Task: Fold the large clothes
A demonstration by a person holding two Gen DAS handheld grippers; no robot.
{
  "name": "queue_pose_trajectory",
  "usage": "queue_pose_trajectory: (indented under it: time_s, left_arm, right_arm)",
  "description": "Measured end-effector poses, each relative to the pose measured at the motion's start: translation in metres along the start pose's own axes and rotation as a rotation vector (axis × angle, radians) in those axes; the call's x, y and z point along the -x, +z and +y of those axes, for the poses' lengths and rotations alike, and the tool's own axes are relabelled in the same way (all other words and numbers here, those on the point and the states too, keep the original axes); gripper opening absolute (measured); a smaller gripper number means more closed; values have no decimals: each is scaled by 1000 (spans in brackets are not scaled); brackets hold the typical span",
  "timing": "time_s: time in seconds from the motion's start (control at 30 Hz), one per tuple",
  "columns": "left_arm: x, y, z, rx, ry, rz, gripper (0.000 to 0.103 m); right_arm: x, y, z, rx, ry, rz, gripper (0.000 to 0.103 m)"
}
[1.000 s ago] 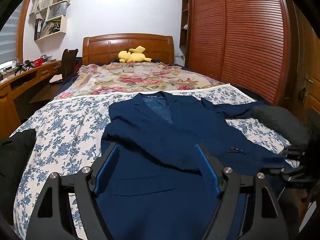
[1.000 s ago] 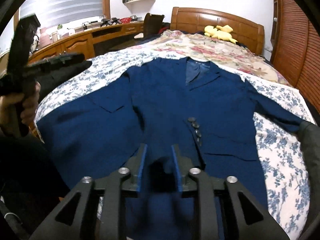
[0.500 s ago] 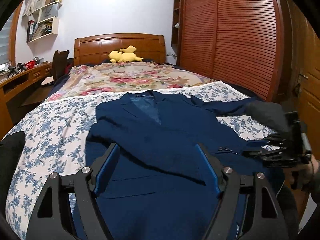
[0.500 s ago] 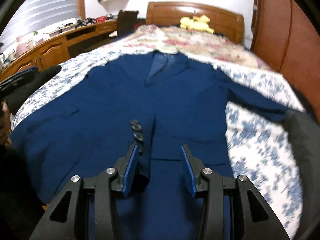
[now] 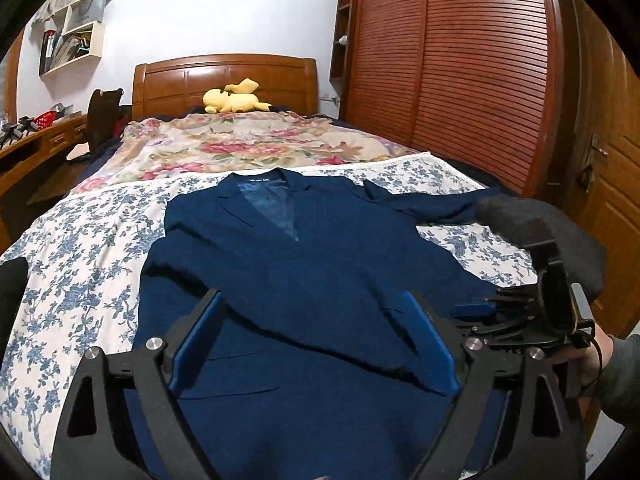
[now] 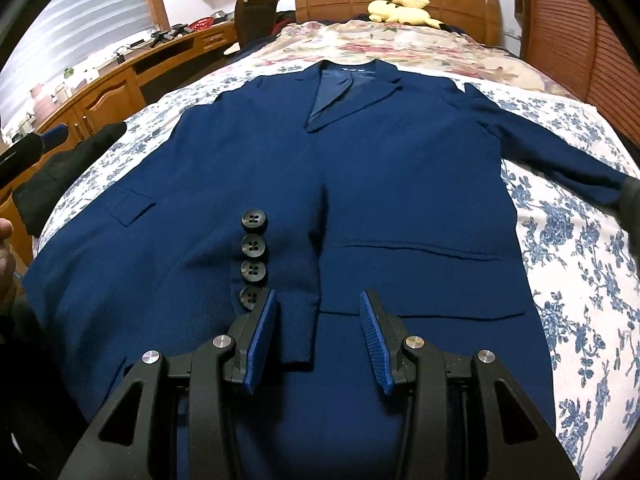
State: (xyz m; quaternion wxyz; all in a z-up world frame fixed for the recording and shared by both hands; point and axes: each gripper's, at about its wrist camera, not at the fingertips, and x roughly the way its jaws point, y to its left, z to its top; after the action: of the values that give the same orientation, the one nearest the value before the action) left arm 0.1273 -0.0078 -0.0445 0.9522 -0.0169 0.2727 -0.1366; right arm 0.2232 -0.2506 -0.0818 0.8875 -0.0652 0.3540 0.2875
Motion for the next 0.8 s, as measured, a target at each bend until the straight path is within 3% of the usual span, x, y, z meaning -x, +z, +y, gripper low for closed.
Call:
queue_pose_trajectory:
  time_s: [0.27, 0.3, 0.33, 0.43, 0.5, 0.8]
  left_arm:
    - [-3, 2, -6, -13, 20, -9, 90]
    - [-3, 2, -6, -9, 19, -7, 90]
    - [-3, 2, -6, -7, 18, -6, 90]
    - [-3, 2, -6, -4, 20, -2, 90]
    - [-3, 3, -6, -5, 20, -2, 90]
    - [-3, 2, -9, -29, 26, 2, 90]
  right_arm:
    - [-14, 1, 2, 29, 56, 66, 44]
    - [-15, 2, 1, 34, 67, 72, 39]
    - [-15, 3, 0, 37, 101, 79, 22]
    - [-14, 6, 4, 78, 130, 78, 8]
    - [-8, 8, 1, 81, 138, 54, 6]
    - [44, 25, -37, 68, -45, -123, 4]
